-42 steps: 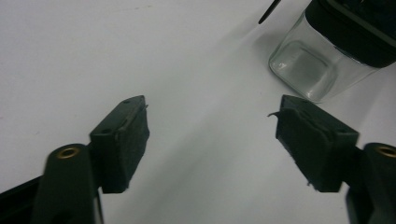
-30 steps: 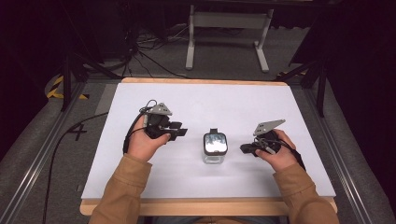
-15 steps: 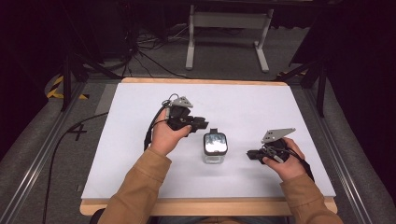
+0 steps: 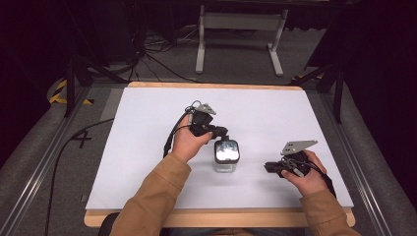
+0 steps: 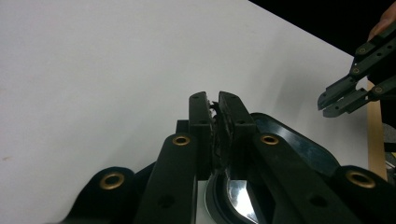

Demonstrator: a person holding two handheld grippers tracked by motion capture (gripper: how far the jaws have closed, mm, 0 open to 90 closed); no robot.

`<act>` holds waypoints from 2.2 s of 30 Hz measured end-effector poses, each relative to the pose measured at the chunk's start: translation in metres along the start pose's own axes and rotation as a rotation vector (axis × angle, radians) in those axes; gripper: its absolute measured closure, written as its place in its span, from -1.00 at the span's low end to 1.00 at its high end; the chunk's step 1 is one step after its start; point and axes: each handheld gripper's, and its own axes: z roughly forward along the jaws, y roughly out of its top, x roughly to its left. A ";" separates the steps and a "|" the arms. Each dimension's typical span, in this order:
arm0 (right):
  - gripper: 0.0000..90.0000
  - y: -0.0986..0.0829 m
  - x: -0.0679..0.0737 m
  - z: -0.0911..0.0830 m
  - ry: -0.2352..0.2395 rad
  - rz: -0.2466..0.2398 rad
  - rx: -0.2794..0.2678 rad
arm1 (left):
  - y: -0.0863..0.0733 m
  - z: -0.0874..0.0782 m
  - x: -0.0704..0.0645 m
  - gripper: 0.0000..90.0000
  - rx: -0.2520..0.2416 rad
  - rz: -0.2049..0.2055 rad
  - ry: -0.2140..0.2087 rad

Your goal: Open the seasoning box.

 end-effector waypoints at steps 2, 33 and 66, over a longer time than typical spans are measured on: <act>0.87 0.000 0.000 0.001 -0.001 -0.004 0.003 | -0.001 0.001 0.000 0.90 0.002 -0.006 -0.004; 0.99 0.025 0.033 0.019 0.066 -0.098 -0.102 | -0.002 0.004 0.003 1.00 -0.008 -0.038 -0.025; 1.00 0.044 0.041 0.026 0.083 -0.082 -0.327 | -0.001 -0.035 -0.015 0.91 -0.042 -0.004 -0.013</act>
